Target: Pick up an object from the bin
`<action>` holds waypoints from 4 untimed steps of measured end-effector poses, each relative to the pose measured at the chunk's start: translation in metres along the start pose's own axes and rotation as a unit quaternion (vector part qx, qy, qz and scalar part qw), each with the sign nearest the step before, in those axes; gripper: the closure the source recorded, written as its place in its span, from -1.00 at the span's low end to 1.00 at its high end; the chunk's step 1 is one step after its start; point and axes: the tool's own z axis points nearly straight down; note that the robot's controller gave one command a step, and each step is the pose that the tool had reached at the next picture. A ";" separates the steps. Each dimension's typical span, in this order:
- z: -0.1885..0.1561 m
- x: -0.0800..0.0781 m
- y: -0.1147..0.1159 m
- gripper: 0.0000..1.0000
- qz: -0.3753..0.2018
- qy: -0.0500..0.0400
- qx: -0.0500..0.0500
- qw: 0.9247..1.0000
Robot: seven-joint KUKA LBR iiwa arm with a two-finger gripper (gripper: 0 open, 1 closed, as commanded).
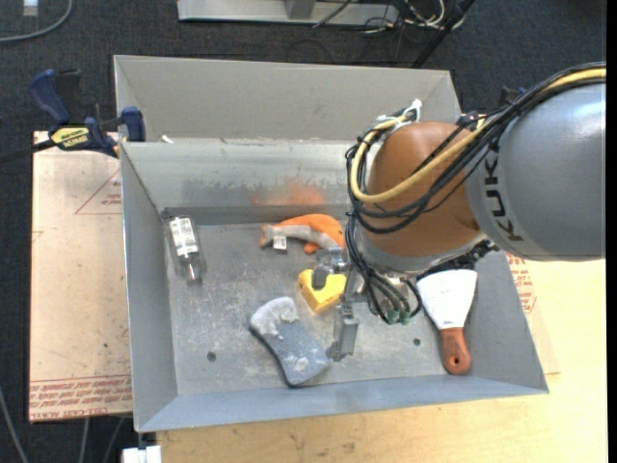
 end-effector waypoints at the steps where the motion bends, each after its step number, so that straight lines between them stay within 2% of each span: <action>1: -0.004 -0.002 0.000 -1.00 0.001 -0.004 0.000 1.000; 2: 0.055 0.008 0.010 -1.00 -0.042 -0.004 0.000 0.999; 3: 0.094 0.012 0.011 -1.00 -0.061 -0.004 -0.001 0.998; 4: 0.068 0.020 0.026 -1.00 -0.046 -0.005 -0.001 0.999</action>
Offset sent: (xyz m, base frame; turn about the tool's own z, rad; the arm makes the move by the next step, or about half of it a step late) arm -0.0208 0.0188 -0.1125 -0.1678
